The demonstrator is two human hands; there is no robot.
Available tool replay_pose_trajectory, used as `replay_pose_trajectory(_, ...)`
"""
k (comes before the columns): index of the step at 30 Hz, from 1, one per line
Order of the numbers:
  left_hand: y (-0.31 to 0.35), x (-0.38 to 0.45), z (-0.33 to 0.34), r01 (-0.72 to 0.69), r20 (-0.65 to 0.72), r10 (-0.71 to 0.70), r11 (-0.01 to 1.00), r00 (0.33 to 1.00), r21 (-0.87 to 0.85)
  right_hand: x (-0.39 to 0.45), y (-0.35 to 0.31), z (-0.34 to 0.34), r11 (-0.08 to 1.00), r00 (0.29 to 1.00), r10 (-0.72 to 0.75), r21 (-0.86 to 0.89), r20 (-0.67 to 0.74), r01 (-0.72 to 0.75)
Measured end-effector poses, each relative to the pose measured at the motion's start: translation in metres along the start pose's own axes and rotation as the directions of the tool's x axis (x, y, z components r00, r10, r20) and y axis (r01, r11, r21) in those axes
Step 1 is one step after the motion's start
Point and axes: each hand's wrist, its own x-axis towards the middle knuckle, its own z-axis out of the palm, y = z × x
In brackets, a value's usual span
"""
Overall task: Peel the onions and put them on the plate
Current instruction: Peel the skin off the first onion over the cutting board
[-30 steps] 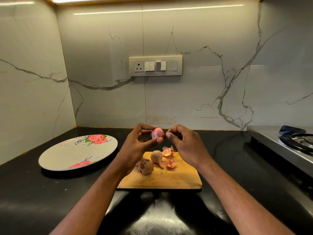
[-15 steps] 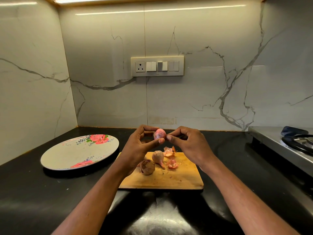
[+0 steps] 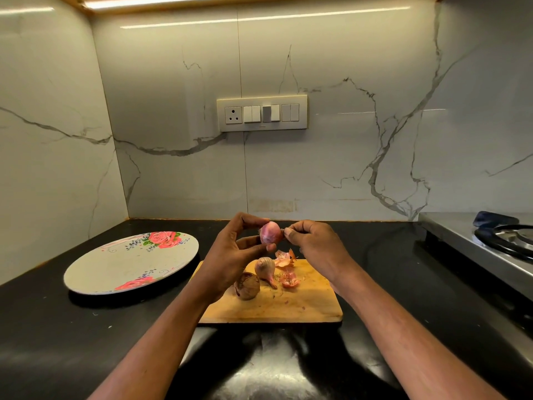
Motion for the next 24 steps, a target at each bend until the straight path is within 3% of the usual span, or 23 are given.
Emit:
replay_pose_trajectory(4, -0.0005, 0.0002, -0.0015, -0.009, -0.011, 0.008, 1.000, 1.000, -0.016, -0.0016, -0.0014, -0.0006, 0.989, 0.997, 0.056, 0.131, 0.058, -0.063)
replay_pose_trajectory(8, -0.0004, 0.0001, -0.0013, -0.024, -0.029, 0.024, 1.000, 0.999, 0.003, -0.0026, -0.0001, -0.0022, 0.980, 0.997, -0.011, 0.197, 0.080, -0.005)
replay_pose_trajectory(17, 0.0012, -0.0003, -0.0001, -0.020, 0.028, 0.020, 1.000, 0.999, 0.010, 0.0010, 0.0052, -0.0026, 0.988, 0.999, -0.049, 0.146, -0.023, 0.052)
replay_pose_trajectory(24, -0.0002, 0.0005, 0.0025, -0.010, -0.017, 0.009, 1.000, 1.000, -0.026, 0.0017, 0.0054, 0.0023, 0.993, 0.996, -0.077, 0.083, -0.035, 0.079)
